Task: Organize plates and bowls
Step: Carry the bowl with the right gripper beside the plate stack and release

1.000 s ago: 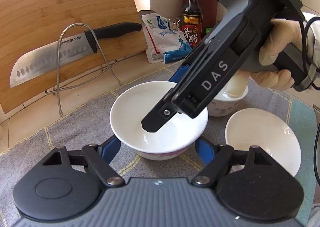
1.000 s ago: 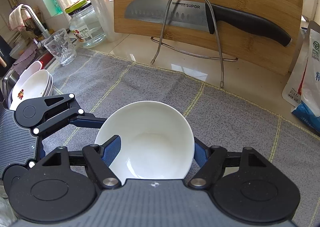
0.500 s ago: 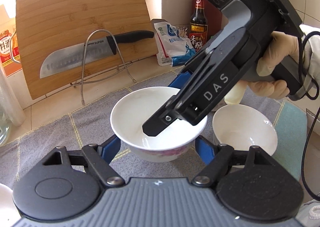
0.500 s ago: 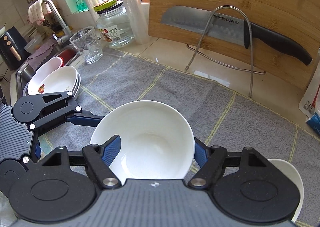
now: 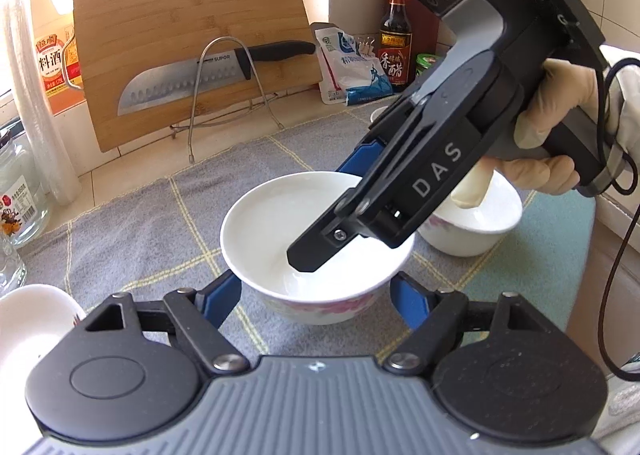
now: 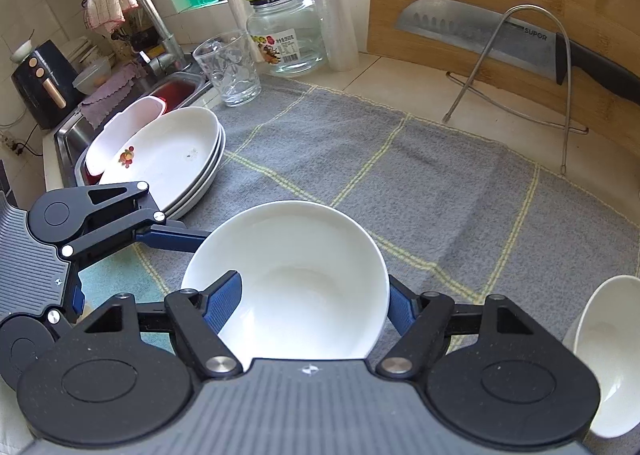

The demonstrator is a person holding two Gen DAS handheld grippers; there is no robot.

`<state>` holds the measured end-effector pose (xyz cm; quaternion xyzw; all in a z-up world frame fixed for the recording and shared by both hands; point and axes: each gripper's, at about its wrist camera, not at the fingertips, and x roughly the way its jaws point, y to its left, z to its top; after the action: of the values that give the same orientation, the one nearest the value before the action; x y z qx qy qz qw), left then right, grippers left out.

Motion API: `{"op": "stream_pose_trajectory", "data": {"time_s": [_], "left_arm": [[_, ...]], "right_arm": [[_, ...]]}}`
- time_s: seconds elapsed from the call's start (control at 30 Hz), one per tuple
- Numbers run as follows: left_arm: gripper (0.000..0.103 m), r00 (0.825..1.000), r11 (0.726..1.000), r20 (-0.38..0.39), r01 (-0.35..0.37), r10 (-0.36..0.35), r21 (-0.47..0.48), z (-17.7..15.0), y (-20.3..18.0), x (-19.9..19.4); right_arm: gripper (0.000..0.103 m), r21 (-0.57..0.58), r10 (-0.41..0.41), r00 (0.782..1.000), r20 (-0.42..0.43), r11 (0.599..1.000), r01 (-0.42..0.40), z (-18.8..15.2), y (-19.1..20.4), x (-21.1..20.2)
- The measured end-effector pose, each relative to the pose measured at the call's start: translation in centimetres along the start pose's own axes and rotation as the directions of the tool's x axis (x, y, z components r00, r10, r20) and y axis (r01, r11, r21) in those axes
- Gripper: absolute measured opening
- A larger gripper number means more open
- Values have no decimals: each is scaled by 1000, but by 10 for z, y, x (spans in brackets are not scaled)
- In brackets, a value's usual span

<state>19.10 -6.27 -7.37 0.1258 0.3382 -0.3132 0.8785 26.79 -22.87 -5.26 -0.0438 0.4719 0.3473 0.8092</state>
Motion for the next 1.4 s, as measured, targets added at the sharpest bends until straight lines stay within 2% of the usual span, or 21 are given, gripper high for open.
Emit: {"op": "stream_pose_trajectory", "data": {"time_s": [0.4, 1.23, 1.3, 1.37, 1.4], "left_arm": [[81, 999, 999, -35, 38, -37, 22, -33, 1, -21], [82, 995, 995, -51, 84, -81, 45, -41, 1, -20], [84, 995, 995, -50, 91, -89, 43, -41, 2, -20], [96, 994, 995, -38, 99, -98, 26, -42, 4, -20], [96, 994, 994, -30, 109, -108, 16, -42, 5, -22]], "right_arm": [[80, 39, 1, 999, -37, 999, 0, -22, 33, 13], [80, 85, -19, 1000, -24, 996, 21, -35, 41, 13], [82, 84, -23, 999, -23, 996, 25, -36, 43, 13], [96, 84, -25, 1000, -15, 996, 26, -36, 45, 13], [100, 81, -34, 999, -8, 996, 35, -37, 46, 13]]}}
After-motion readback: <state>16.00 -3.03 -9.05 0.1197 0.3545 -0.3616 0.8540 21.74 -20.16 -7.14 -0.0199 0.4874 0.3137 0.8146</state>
